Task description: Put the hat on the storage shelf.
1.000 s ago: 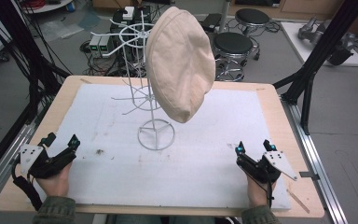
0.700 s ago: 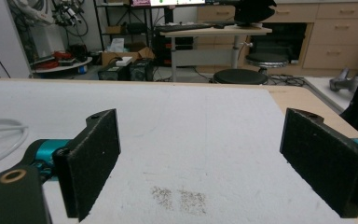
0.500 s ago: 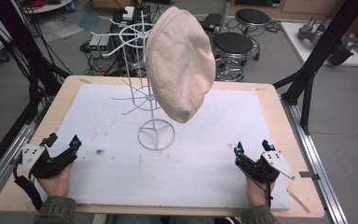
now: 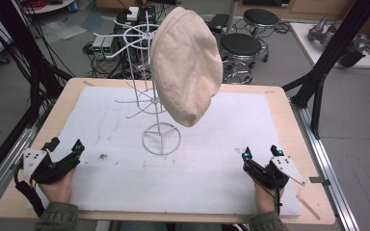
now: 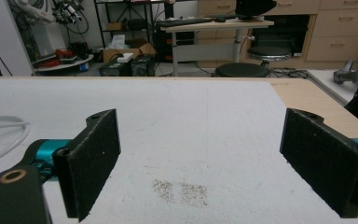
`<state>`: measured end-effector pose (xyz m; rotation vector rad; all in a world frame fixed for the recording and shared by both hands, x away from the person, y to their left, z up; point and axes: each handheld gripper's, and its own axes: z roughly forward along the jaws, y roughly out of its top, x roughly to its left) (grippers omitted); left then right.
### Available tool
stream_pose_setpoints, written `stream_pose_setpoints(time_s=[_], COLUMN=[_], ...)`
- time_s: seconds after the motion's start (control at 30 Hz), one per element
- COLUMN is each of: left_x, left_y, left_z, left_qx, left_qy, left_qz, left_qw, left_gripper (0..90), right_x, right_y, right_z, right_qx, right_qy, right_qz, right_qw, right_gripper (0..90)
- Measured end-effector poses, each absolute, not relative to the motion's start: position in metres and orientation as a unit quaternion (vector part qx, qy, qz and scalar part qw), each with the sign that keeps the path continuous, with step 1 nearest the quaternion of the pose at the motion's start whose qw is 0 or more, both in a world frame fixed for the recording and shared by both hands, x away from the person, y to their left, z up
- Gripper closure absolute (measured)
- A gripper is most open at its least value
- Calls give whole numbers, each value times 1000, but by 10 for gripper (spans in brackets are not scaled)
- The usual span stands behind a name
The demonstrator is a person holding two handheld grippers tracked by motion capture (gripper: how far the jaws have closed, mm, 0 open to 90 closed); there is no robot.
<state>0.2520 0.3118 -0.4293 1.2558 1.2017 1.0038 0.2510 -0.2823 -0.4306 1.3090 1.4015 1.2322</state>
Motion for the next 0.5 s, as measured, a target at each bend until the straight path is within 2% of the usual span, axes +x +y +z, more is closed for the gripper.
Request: stream_pose_setpoints(time_s=[0.5], left_x=[252], left_y=[312], left_z=[-429], left_qx=[527], left_qy=[505], left_qz=[421], left_qw=[538], left_gripper=[210], right_x=[251], right_y=[-282], right_z=[-431], right_qx=[525], right_qy=[558], right_qz=[493], right_qw=[413], right_gripper=[112])
